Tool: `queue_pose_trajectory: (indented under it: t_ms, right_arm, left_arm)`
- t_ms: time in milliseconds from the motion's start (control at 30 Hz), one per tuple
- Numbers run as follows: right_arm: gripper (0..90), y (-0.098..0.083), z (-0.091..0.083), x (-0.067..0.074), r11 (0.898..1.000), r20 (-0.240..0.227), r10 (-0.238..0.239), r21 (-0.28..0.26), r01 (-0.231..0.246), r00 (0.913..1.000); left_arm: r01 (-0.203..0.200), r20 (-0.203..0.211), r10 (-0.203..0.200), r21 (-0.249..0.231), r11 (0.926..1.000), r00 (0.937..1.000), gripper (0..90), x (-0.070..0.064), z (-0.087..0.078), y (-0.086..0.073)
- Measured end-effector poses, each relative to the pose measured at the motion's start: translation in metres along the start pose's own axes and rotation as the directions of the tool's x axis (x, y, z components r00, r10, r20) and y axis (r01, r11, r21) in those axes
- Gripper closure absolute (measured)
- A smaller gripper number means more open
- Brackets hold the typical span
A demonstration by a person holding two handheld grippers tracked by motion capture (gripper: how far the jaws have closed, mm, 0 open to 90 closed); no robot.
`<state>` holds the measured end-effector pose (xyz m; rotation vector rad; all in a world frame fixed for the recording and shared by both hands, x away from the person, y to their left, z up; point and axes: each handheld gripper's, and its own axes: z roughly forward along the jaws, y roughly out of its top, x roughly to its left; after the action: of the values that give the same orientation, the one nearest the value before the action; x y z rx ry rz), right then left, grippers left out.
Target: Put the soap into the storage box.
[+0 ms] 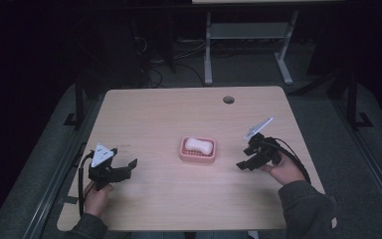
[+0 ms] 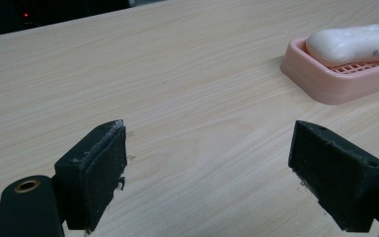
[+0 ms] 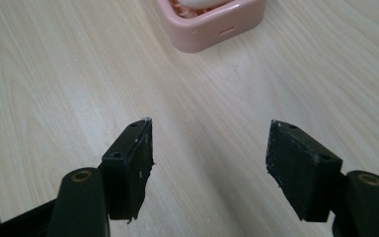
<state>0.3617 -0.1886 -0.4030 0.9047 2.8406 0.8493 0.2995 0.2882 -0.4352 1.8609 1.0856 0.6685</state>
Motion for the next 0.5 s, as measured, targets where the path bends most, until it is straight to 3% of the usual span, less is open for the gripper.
queue_pose_trajectory:
  t_ms: [500]
  right_arm:
    - [34.0,-0.036,-0.008,0.003,0.999,0.018,0.038,-0.026,-0.037,0.9991]
  left_arm:
    - [-0.003,0.001,0.003,-0.002,1.0,1.0,14.1,-0.002,0.0,0.0]
